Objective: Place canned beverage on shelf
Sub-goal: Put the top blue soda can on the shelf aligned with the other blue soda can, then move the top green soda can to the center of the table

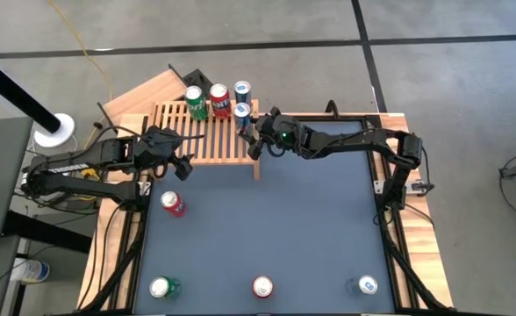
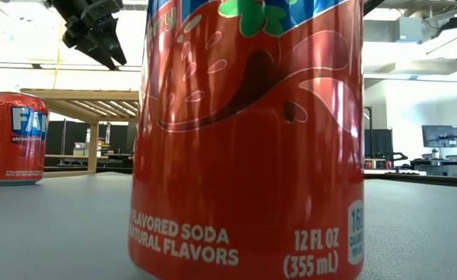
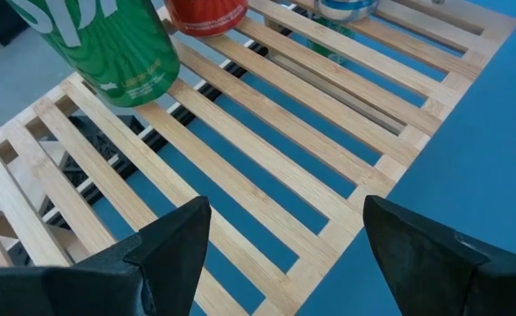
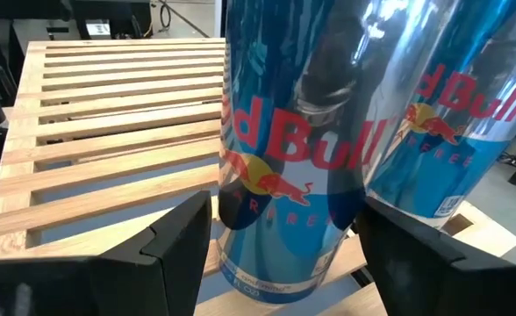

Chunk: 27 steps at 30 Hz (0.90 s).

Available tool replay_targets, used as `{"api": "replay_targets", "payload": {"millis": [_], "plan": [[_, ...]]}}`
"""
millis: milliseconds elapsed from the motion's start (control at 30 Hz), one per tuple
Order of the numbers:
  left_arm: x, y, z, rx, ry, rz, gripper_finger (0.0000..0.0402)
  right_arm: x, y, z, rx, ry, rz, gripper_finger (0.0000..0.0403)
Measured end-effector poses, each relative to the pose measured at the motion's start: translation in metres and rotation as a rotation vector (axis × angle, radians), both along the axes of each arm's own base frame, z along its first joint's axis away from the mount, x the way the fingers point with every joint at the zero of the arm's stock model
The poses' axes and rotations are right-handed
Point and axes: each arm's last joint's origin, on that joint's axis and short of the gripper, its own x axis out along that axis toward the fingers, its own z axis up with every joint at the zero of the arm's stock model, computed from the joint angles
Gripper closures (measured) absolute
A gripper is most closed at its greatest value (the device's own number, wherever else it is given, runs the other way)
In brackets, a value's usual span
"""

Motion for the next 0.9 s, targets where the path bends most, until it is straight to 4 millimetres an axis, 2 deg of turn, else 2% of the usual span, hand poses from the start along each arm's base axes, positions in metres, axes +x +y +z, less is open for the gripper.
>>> {"api": "replay_targets", "payload": {"millis": [333,500,700,900], "plan": [[0.000,0.000,0.000,0.001,0.001,-0.001,0.0113,-0.001,0.000,-0.003,0.007,0.045,0.001,0.0126],[0.000,0.000,0.000,0.001,0.001,-0.001,0.0113,-0.006,0.001,0.003,-0.010,0.064,0.006,0.0126],[0.000,0.000,0.000,-0.003,0.001,-0.008,0.0113,-0.023,0.007,0.021,-0.014,0.141,0.014,0.0126],[0.000,0.000,0.000,-0.006,0.002,-0.013,0.0113,-0.053,0.016,0.036,0.019,0.323,0.030,0.0126]]}}
